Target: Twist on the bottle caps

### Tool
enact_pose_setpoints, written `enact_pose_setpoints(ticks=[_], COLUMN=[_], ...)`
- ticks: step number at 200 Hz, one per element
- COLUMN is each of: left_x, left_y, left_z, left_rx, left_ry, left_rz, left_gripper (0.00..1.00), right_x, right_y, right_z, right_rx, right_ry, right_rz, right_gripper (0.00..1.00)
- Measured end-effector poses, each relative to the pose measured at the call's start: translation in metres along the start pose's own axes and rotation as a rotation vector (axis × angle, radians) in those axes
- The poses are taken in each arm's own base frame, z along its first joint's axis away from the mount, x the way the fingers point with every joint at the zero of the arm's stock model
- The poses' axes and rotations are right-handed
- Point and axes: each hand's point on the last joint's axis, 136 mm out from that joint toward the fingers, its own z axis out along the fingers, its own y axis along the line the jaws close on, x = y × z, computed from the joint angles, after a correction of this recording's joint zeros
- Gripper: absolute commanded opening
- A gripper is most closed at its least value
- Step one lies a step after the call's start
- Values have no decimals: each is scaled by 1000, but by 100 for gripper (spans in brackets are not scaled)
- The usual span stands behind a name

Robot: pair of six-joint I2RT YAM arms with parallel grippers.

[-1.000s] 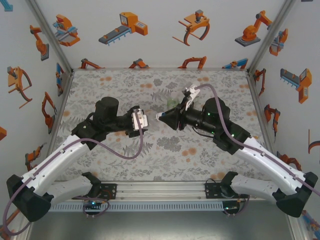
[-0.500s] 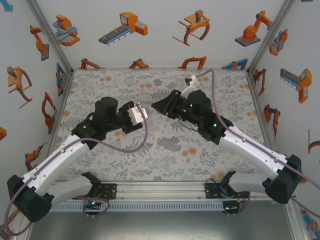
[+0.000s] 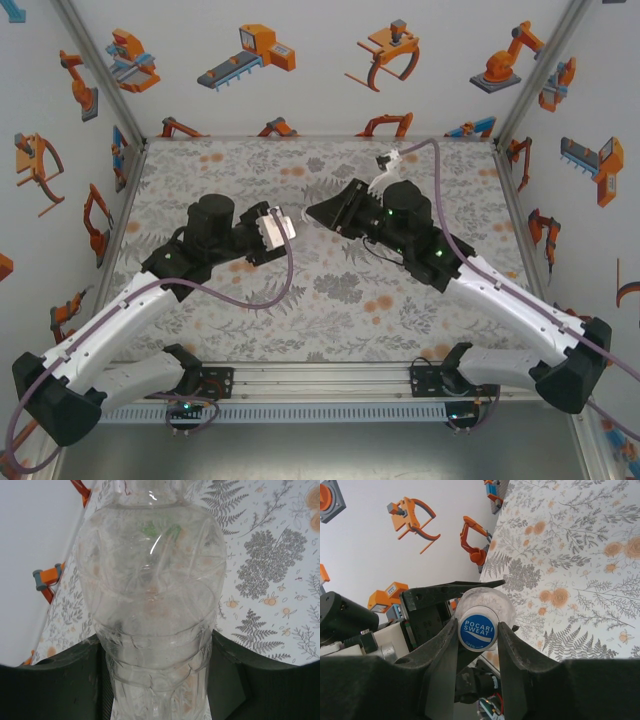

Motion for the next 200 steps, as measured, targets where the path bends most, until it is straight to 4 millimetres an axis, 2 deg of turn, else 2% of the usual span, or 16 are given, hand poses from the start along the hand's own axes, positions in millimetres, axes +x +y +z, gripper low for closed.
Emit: enact_pose_setpoints(ticks=[32, 53, 89, 107, 129, 173, 200], left_x=[-12, -16, -21, -23, -28, -38, -42], left_y=[-8, -13, -19, -23, -31, -49, -59], left_z=[0, 0, -1, -2, -5, -11, -14], left_rx=[43, 70, 106, 130, 177, 286, 355], left_ry=[-56, -79, -109, -126, -154, -211, -232], left_rz=[9, 12, 19, 27, 34, 53, 58], left_gripper=[0, 0, 0, 0, 0, 0, 0], right_x=[2, 1, -4, -5, -3, 17, 36], right_y=[8, 14, 26, 34, 45, 72, 75], right_z=[-17, -25, -38, -49, -62, -90, -95], right_rx=[-39, -63, -104, -138, -190, -370, -448], right_ry=[0, -3, -23, -38, -45, -26, 52], right_rz=[-44, -89, -216, -339, -524, -908, -1065], right_gripper=[58, 62, 60, 56, 56, 52, 53])
